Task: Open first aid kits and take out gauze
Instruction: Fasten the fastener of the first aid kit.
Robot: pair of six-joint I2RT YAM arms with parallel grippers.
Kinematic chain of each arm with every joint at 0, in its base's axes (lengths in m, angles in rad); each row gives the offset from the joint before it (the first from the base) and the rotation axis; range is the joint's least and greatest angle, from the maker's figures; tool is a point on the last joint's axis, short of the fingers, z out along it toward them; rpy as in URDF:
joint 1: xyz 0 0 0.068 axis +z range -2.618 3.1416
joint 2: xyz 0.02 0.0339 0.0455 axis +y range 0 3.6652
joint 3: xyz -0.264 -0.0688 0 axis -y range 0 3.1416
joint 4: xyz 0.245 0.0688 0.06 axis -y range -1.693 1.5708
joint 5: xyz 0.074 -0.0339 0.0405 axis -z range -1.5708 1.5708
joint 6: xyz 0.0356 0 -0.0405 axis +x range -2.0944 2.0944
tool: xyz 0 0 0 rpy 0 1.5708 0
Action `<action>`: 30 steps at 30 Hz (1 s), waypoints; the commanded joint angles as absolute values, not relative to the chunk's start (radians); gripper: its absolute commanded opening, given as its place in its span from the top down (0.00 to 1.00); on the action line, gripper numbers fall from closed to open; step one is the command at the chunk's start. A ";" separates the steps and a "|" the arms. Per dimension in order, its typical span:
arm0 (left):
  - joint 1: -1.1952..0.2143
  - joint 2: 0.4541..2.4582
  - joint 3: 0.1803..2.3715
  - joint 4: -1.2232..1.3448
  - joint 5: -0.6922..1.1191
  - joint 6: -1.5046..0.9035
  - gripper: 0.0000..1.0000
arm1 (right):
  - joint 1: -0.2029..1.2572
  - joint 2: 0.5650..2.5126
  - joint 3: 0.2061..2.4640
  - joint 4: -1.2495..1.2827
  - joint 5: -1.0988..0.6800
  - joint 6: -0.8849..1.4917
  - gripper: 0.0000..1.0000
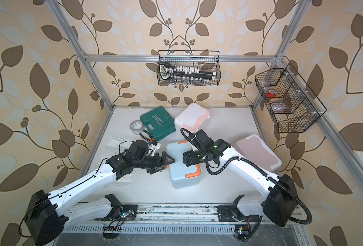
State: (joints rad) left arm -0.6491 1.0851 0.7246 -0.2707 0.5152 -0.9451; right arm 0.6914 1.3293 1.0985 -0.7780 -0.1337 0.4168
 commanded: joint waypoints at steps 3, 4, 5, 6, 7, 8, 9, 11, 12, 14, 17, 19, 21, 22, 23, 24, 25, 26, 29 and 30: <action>-0.656 1.088 0.792 -0.247 0.485 -0.914 0.01 | 0.695 1.340 1.082 -0.771 -0.174 0.409 0.14; -0.655 1.085 0.805 -0.270 0.470 -0.906 0.01 | 0.694 1.338 1.080 -0.769 -0.175 0.410 0.14; -0.656 1.085 0.818 -0.290 0.458 -0.897 0.01 | 0.694 1.339 1.076 -0.766 -0.175 0.409 0.15; -0.656 1.085 0.831 -0.308 0.448 -0.888 0.01 | 0.695 1.340 1.076 -0.767 -0.176 0.409 0.15; -0.656 1.085 0.837 -0.311 0.445 -0.885 0.01 | 0.695 1.340 1.075 -0.767 -0.177 0.408 0.15; -0.656 1.087 0.839 -0.307 0.445 -0.887 0.01 | 0.695 1.341 1.075 -0.765 -0.177 0.410 0.15; -0.656 1.092 0.842 -0.303 0.449 -0.887 0.01 | 0.694 1.341 1.076 -0.764 -0.178 0.411 0.16; -0.656 1.103 0.841 -0.280 0.461 -0.894 0.01 | 0.694 1.342 1.078 -0.763 -0.180 0.411 0.17; -0.656 1.110 0.838 -0.266 0.470 -0.900 0.01 | 0.695 1.343 1.076 -0.762 -0.180 0.413 0.17; -0.656 1.121 0.828 -0.240 0.480 -0.910 0.01 | 0.695 1.345 1.076 -0.762 -0.185 0.413 0.18; -0.657 1.132 0.814 -0.223 0.485 -0.919 0.01 | 0.694 1.345 1.073 -0.758 -0.187 0.416 0.18; -0.657 1.131 0.806 -0.220 0.485 -0.920 0.01 | 0.694 1.344 1.069 -0.758 -0.187 0.417 0.19; -0.657 1.123 0.807 -0.229 0.482 -0.919 0.01 | 0.695 1.344 1.068 -0.758 -0.187 0.417 0.19; -0.657 1.115 0.806 -0.238 0.477 -0.918 0.01 | 0.694 1.345 1.069 -0.757 -0.187 0.417 0.19; -0.656 1.106 0.808 -0.247 0.472 -0.916 0.01 | 0.694 1.345 1.068 -0.757 -0.188 0.416 0.19; -0.657 1.095 0.811 -0.256 0.467 -0.913 0.01 | 0.694 1.345 1.068 -0.758 -0.188 0.417 0.18; -0.656 1.084 0.817 -0.271 0.460 -0.909 0.01 | 0.694 1.344 1.069 -0.758 -0.189 0.417 0.19; -0.656 1.075 0.822 -0.284 0.455 -0.903 0.01 | 0.694 1.344 1.068 -0.756 -0.189 0.417 0.19; -0.655 1.041 0.837 -0.326 0.433 -0.891 0.01 | 0.695 1.346 1.068 -0.756 -0.189 0.419 0.19; -0.656 1.028 0.840 -0.346 0.421 -0.885 0.01 | 0.694 1.347 1.069 -0.758 -0.189 0.418 0.19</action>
State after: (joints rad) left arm -0.6487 1.0821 0.8135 -0.3004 0.4572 -0.9161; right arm 0.6907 1.3300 1.0866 -0.7563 -0.1658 0.4187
